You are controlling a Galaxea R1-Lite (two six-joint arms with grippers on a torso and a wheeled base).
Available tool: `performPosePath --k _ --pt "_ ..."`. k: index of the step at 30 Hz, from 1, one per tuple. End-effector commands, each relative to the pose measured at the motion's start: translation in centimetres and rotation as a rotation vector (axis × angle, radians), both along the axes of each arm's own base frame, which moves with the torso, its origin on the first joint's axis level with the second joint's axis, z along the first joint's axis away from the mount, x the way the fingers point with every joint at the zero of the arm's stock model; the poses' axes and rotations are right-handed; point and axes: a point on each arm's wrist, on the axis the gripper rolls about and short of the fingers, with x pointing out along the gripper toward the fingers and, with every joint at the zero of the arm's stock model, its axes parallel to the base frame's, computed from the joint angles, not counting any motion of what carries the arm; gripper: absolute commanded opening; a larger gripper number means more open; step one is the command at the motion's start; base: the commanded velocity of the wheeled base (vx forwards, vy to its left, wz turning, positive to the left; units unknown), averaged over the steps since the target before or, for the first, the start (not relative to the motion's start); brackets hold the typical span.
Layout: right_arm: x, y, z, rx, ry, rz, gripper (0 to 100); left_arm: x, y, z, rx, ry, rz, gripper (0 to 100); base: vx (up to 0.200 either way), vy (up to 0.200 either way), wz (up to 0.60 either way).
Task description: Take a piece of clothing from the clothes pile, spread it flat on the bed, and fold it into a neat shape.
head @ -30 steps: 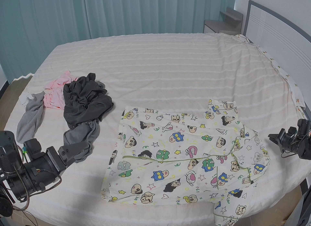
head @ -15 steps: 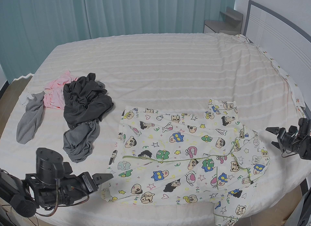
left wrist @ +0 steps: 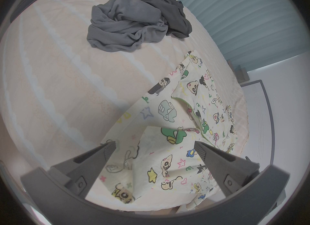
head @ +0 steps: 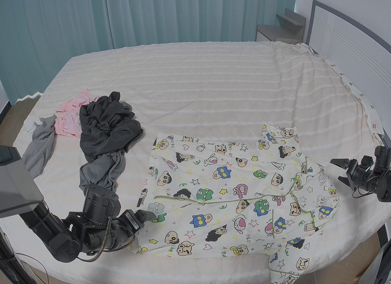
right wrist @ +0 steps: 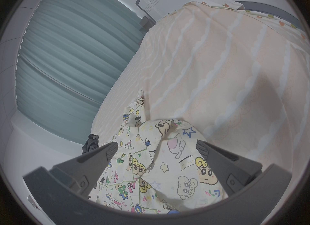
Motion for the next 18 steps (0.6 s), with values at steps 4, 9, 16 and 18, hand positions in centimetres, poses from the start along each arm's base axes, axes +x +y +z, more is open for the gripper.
performPosePath --k 4,9,16,18 --pt "-0.1 0.5 0.2 -0.002 -0.003 0.014 100 1.3 -0.8 -1.6 0.002 0.043 0.022 100 0.0 0.0 0.0" --pt "-0.2 0.6 0.1 -0.002 -0.001 0.016 100 1.6 -1.2 -2.1 -0.003 0.031 0.018 0 0.0 0.0 0.0" --pt "-0.2 0.8 0.0 0.0 0.004 0.022 100 2.3 -1.6 -3.7 0.018 0.028 0.028 0 0.0 0.0 0.0" --pt "-0.3 0.9 -0.1 -0.003 0.008 0.031 100 2.6 -1.7 -3.6 0.019 -0.007 0.04 0 0.0 0.0 0.0"
